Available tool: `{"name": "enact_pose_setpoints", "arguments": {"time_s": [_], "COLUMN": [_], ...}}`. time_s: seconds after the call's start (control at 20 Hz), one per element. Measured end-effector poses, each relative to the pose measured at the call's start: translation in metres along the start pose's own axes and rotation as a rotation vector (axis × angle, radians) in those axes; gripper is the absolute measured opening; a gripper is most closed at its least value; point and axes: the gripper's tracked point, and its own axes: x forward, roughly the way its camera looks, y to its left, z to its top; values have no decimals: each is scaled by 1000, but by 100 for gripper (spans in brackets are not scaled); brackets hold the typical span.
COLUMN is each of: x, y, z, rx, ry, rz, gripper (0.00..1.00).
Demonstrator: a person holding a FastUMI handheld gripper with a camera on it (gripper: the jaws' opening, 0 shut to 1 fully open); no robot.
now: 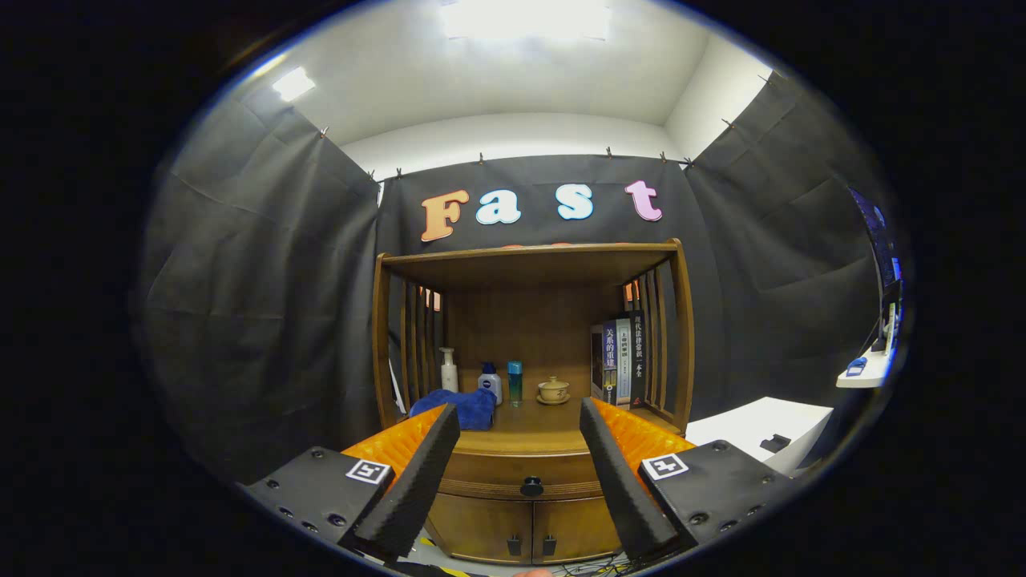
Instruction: Pull open the drawer, take out the items inside it, and place them on the countertop above the cabinet.
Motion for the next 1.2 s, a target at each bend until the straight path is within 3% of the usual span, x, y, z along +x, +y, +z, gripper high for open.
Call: {"name": "enact_pose_setpoints", "arguments": {"time_s": [0.2, 0.55, 1.0, 1.2], "x": [2, 16, 74, 102], "y": [3, 3, 5, -4], "z": [8, -16, -65, -88], "rx": [-29, -35, 15, -24], "ry": [-54, -43, 32, 43], "rz": [4, -7, 19, 14], "gripper": [98, 98, 98, 98]}}
